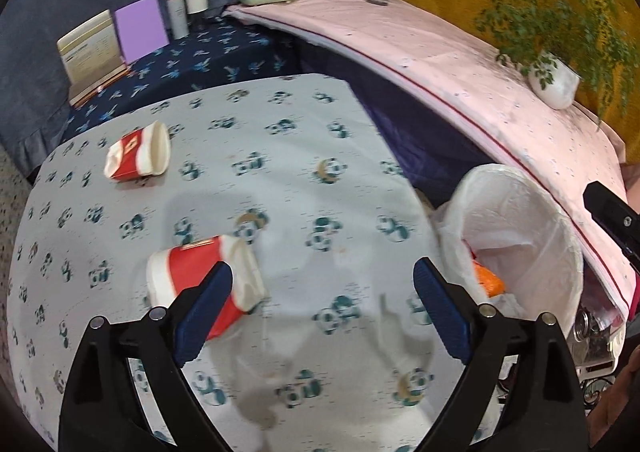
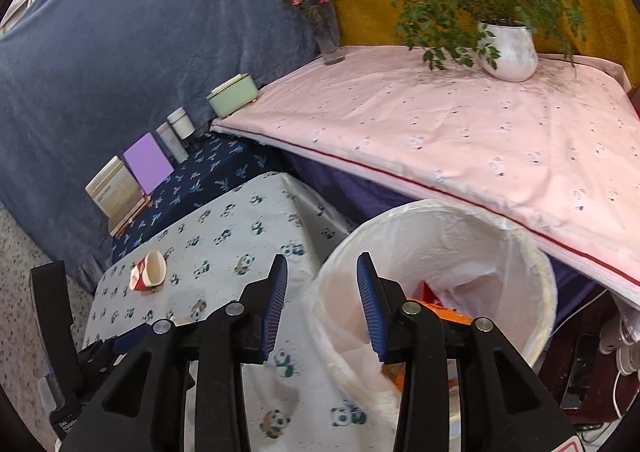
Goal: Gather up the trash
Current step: 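Grasp a red-and-white paper cup with the left tool while the right tool grasps another cup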
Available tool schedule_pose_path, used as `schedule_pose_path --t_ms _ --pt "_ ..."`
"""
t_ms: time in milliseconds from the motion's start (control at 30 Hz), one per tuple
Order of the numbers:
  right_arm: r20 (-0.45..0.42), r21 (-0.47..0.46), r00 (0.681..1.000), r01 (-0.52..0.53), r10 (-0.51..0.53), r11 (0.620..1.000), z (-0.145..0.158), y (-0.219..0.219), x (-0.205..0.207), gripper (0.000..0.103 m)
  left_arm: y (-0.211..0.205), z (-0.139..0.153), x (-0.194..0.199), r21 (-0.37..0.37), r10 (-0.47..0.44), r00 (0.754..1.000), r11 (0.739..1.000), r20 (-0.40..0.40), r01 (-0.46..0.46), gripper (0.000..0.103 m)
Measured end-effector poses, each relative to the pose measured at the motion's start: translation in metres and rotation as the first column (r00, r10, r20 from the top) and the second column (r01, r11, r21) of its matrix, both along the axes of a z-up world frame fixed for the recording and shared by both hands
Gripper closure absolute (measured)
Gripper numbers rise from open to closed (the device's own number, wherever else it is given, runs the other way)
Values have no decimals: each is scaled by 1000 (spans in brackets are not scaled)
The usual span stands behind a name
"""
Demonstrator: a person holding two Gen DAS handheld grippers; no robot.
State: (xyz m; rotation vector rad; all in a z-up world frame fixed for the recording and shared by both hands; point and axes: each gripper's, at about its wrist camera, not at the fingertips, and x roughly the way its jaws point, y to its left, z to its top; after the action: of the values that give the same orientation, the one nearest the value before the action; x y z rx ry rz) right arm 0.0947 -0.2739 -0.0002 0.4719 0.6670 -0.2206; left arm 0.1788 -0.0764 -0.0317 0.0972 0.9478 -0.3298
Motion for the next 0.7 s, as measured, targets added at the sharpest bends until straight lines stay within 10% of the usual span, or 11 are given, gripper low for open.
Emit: schedule_pose_path --t_ms 700 --pt "-80 29 985 -153 155 988 -35 71 55 61 64 -63 47 17 172 968 985 -184 -171 14"
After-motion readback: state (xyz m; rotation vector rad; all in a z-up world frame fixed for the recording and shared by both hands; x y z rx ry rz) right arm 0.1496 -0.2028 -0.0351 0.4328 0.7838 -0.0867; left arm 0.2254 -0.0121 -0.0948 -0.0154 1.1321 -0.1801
